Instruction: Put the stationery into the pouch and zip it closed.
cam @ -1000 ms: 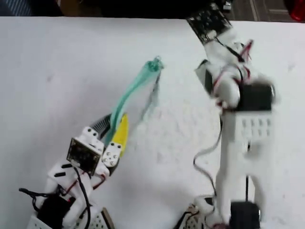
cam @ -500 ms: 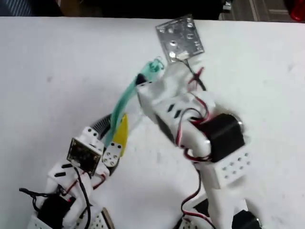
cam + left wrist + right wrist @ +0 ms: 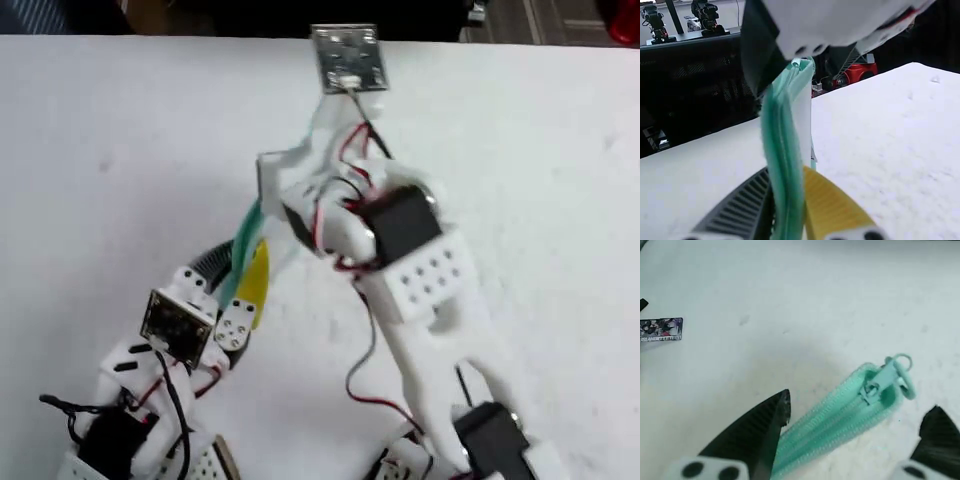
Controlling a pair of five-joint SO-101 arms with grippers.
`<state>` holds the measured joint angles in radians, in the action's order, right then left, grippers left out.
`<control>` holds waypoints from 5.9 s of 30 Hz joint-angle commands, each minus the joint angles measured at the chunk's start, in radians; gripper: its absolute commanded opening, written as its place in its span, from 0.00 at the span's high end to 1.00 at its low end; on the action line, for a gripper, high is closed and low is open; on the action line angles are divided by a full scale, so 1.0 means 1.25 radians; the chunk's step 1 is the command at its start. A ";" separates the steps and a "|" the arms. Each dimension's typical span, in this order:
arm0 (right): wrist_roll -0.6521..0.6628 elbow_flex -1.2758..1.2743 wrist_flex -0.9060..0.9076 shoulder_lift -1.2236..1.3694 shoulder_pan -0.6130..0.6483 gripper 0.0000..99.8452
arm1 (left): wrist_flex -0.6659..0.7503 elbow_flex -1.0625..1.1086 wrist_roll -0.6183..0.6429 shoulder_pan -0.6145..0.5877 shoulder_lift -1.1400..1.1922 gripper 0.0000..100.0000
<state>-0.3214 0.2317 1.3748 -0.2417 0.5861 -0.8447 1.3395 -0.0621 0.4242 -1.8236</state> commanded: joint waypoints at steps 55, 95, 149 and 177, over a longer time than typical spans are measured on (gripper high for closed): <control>0.269 -0.680 -0.689 0.116 -0.311 0.98 | 0.081 0.029 0.218 -0.371 -0.003 0.76; 0.318 -0.701 -0.687 0.182 -0.347 0.66 | 0.061 -0.029 0.131 -0.350 -0.003 0.79; 0.325 -0.761 0.095 -1.250 -0.354 0.98 | -0.674 -0.508 -0.196 -0.412 0.001 0.80; 0.319 -1.539 -0.316 -1.233 -0.354 0.98 | -0.174 0.285 -0.126 -0.411 0.004 0.80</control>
<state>0.0729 -1.6817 1.0035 -1.7852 0.1488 -1.0963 1.6632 -0.2279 -0.0821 -1.8082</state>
